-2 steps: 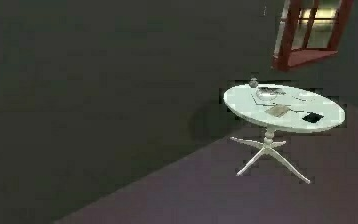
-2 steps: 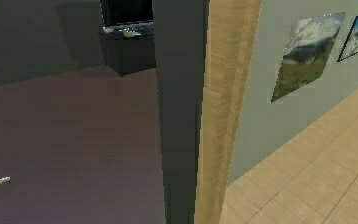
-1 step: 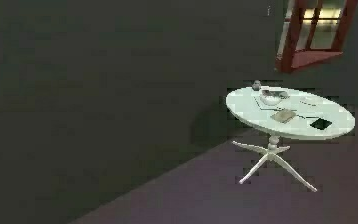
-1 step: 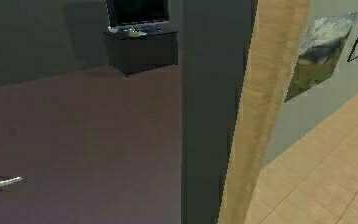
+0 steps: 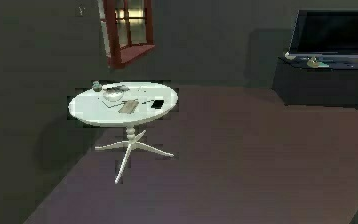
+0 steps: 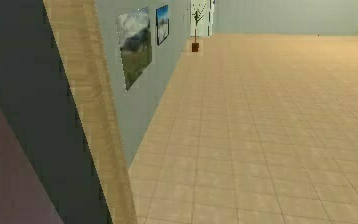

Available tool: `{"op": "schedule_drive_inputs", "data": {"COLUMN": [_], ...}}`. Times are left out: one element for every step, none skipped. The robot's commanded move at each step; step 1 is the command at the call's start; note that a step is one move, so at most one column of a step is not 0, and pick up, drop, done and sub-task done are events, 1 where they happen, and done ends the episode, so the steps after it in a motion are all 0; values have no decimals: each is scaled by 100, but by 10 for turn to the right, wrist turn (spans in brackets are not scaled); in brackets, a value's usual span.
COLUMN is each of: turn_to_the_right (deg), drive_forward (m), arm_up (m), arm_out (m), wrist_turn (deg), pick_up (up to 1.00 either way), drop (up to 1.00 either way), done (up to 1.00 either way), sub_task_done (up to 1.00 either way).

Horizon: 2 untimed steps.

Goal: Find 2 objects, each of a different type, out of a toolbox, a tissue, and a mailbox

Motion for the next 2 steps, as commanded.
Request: {"op": "schedule_drive_inputs", "data": {"turn_to_the_right": [30, 0], "drive_forward": [0, 40], "arm_up": [0, 0], "arm_out": [0, 0], "wrist_turn": [0, 0], "pick_up": [0, 0], "drop": [0, 0], "done": [0, 0], "sub_task_done": [0, 0]}}
